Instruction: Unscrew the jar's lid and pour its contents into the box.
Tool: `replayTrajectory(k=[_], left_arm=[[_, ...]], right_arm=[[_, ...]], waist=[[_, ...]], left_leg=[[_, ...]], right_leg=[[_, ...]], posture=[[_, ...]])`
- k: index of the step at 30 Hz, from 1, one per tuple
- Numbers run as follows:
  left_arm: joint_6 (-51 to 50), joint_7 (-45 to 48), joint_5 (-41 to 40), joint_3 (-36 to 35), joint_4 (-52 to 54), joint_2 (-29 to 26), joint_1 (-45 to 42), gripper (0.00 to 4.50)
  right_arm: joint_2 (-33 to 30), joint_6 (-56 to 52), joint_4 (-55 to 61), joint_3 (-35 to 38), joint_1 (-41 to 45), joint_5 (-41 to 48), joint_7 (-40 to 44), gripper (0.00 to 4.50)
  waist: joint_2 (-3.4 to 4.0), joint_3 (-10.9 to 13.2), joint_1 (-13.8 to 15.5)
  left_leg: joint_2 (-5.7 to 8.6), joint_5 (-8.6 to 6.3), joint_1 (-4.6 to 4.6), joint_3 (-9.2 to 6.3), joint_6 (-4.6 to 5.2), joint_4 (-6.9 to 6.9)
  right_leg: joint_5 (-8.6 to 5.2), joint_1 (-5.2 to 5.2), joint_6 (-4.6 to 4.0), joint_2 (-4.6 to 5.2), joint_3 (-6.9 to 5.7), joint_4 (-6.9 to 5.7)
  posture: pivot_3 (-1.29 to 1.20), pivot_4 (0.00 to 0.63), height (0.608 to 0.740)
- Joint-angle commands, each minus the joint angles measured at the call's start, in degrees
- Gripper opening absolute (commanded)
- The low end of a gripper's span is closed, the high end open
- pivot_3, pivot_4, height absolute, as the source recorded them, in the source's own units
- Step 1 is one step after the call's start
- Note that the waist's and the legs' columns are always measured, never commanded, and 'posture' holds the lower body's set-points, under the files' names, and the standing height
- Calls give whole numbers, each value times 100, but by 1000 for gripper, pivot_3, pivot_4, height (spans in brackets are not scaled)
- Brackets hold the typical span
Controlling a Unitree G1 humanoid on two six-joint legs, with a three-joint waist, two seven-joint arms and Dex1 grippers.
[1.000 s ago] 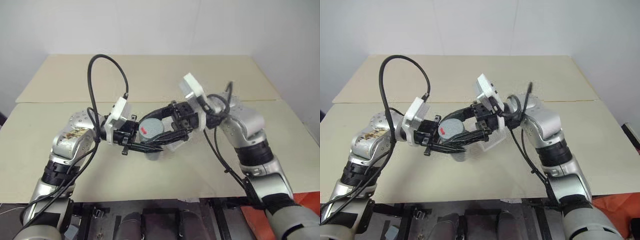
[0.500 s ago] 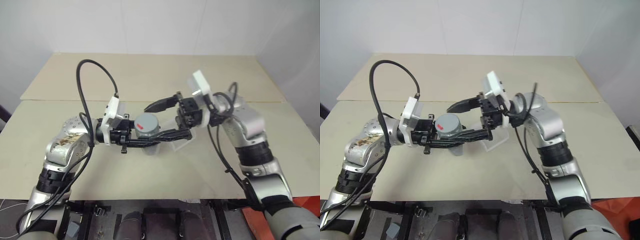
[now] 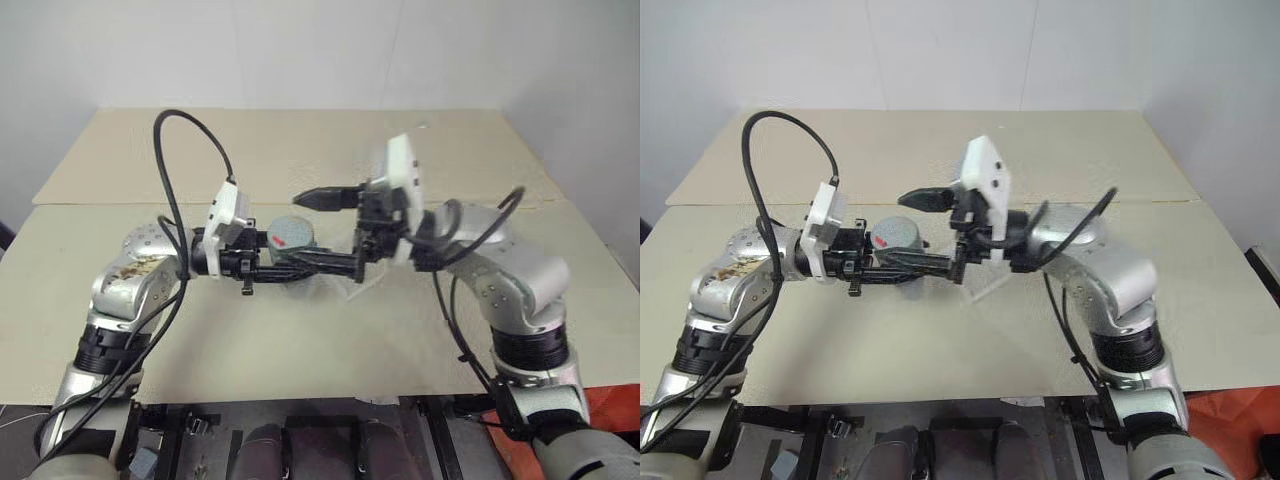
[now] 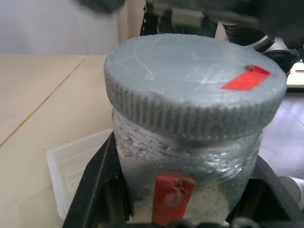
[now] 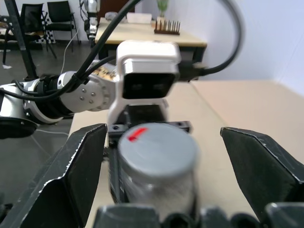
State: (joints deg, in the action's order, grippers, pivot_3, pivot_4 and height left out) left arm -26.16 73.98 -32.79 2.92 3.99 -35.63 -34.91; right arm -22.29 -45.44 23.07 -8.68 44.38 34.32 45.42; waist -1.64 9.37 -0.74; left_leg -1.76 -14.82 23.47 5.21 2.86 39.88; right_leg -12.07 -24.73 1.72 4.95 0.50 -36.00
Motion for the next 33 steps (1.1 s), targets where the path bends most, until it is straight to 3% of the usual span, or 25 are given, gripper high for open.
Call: replayTrajectory(k=[1,9,33], left_arm=[[98,47,-12,-45,57,2,-157,1939],[100,61,-46,-105,139,-54,-84,1939],[68,110,-125,-195,164,-176,-36,1939]], right_arm=[[116,-32,85,-51,241,-115,-303,4467],[264,52,-355,-93,394,-290,-501,4467],[-819,150,-830,548,259,-265,-395,4467]], waist=[[0,0,0],[0,0,5],[0,0,1]], left_leg=[[0,0,5,0,0,0],[1,1,31,1,0,2],[1,1,32,0,0,2]], right_leg=[[0,-5,0,0,0,0],[0,-29,0,-1,1,-3],[0,-31,1,-1,2,-3]], posture=[[0,150,740],[0,150,740],[0,150,740]])
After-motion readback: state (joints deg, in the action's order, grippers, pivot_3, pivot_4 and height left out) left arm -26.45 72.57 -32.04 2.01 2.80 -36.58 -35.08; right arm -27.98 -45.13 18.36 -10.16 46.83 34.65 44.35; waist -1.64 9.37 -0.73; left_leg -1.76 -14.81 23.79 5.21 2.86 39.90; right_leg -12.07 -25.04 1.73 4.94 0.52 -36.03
